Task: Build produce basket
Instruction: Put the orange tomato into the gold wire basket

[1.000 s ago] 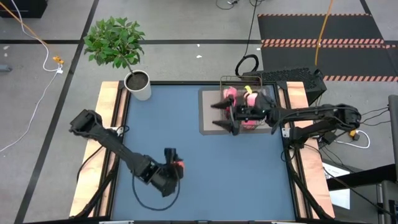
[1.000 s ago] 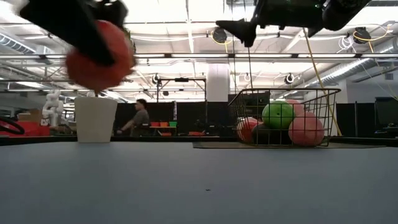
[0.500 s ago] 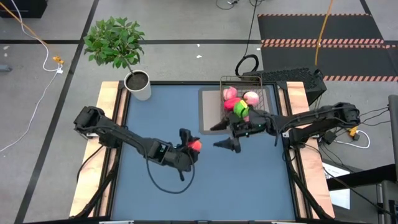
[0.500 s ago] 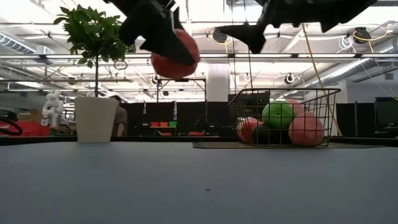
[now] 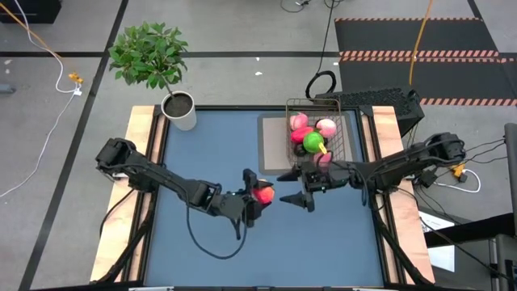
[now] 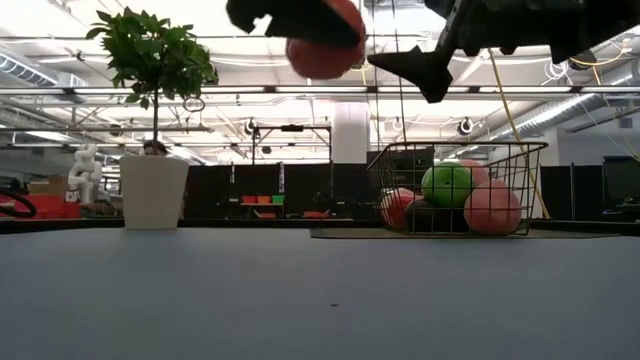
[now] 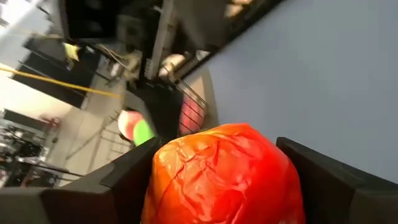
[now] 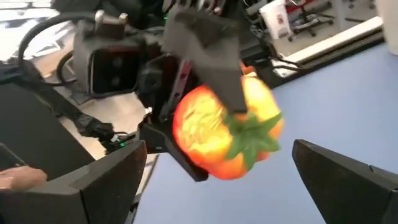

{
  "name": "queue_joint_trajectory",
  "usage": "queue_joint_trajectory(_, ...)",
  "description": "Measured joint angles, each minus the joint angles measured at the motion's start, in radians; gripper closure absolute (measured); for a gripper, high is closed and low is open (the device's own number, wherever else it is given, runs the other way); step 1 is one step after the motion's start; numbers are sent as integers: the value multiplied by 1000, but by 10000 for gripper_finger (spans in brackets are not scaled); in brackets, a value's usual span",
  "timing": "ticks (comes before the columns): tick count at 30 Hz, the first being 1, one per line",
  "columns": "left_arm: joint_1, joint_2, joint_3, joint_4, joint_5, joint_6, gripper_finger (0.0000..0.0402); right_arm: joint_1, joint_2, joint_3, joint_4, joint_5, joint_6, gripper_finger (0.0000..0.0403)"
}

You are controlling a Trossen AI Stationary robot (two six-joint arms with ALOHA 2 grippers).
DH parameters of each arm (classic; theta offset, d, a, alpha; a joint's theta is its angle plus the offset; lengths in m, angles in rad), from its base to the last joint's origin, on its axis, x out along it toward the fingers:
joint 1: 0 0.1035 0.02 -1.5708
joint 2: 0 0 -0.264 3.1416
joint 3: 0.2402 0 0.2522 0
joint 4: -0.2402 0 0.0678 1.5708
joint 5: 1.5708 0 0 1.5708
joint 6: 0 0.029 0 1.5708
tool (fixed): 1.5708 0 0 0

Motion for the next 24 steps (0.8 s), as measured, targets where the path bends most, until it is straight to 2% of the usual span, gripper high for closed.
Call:
queue_joint_trajectory(5, 15, 0, 0, 78, -2, 6, 76, 19, 76, -4, 80, 22, -73, 3)
queue_joint_trajectory(7, 23, 0, 0, 86, -4, 3, 81, 18, 105, -4, 126, 74, -134, 3)
queue_joint_trajectory(13, 39, 0, 0, 81, -6, 13, 107, 15, 179, 0, 303, 75, -202, 3)
queue_joint_trajectory(19, 42, 0, 0, 62, -20, 59, 92, 6, 225, 64, 251, 92, -195, 3)
queue_joint_trajectory(24, 43, 0, 0, 64, -10, 75, 87, -19, 250, 114, 224, 59, -153, 3)
